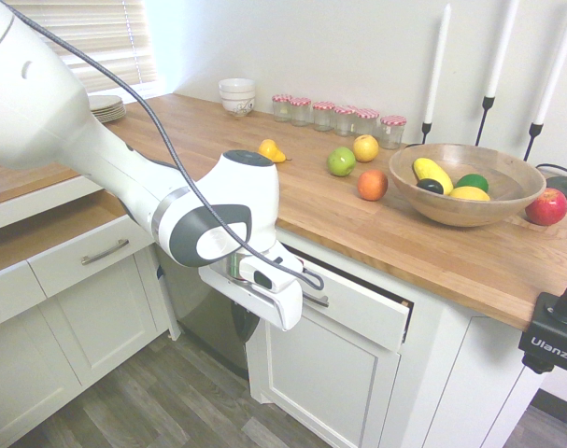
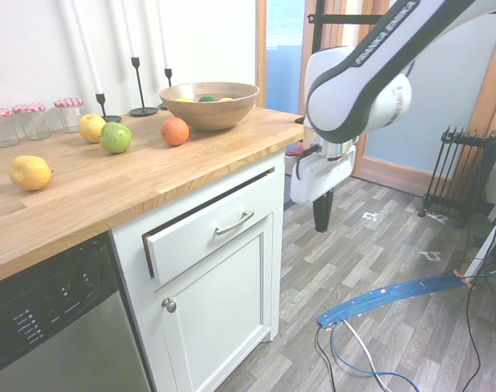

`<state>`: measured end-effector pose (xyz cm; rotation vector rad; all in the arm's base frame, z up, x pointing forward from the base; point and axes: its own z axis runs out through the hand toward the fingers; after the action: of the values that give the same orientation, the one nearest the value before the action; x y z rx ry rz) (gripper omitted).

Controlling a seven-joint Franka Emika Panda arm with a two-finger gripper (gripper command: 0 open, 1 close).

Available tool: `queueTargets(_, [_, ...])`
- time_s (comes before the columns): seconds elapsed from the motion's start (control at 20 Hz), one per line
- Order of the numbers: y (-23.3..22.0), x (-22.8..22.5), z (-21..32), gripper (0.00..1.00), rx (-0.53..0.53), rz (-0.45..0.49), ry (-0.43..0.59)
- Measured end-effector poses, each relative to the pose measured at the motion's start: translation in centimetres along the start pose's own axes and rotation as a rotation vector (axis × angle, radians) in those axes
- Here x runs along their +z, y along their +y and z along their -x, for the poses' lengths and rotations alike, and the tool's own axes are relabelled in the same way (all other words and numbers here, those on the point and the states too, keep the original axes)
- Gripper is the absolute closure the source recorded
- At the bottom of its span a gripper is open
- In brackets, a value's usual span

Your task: Close the drawer

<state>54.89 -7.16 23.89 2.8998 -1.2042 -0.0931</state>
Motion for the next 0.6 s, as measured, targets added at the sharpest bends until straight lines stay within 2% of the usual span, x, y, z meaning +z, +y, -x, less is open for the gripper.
queueTargets(0.3, [5.5,0.1,5.6,1.00,-0.013,0.007,0.005])
queueTargets(0.55, [6.2,-0.4,6.0,1.00,-0.010,0.002,0.009])
queueTargets(0.6, [6.2,-0.4,6.0,0.00,-0.011,0.002,0.009])
